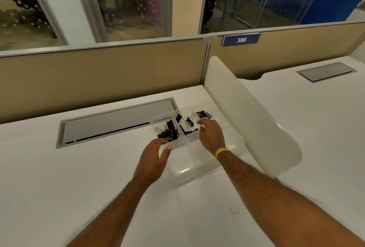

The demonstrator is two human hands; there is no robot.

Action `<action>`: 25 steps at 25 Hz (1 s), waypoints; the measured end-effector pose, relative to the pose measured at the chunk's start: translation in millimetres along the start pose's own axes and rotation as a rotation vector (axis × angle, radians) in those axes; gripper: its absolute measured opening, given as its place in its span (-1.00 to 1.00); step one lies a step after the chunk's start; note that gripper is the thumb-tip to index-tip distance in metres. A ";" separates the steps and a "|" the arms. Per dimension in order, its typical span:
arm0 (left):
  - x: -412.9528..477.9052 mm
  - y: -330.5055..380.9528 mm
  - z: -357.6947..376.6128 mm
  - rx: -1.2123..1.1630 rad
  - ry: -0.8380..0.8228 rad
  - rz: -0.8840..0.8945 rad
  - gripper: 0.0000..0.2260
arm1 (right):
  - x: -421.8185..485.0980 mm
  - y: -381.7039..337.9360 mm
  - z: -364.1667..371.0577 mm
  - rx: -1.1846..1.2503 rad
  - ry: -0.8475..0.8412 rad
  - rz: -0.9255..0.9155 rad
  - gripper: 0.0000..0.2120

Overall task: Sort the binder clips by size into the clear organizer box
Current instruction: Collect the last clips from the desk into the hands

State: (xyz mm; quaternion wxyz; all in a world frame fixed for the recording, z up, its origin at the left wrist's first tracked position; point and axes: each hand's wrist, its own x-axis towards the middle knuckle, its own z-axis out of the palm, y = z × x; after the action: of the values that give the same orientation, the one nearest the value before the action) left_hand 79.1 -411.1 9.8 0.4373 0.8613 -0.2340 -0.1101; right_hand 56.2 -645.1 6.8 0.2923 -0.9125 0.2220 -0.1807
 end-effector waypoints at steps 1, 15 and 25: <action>-4.9 -0.4 -2.7 0.030 -0.004 0.009 -0.57 | -12.9 -1.9 -2.2 0.016 0.003 -0.023 -0.73; -130.8 -47.2 -81.7 0.595 -0.122 0.041 -0.13 | -184.4 -102.3 26.3 -0.148 -0.227 -0.265 -0.38; -231.6 -123.4 -144.7 0.639 -0.109 -0.014 -0.25 | -282.1 -166.9 79.1 -0.181 -0.364 -0.302 -0.32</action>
State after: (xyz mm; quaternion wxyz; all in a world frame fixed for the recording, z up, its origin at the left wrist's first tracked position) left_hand -26.7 -131.2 -7.2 0.1307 0.9495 -0.2737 -0.0801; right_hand -93.4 -343.2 -7.6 0.2143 -0.9752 0.0422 -0.0345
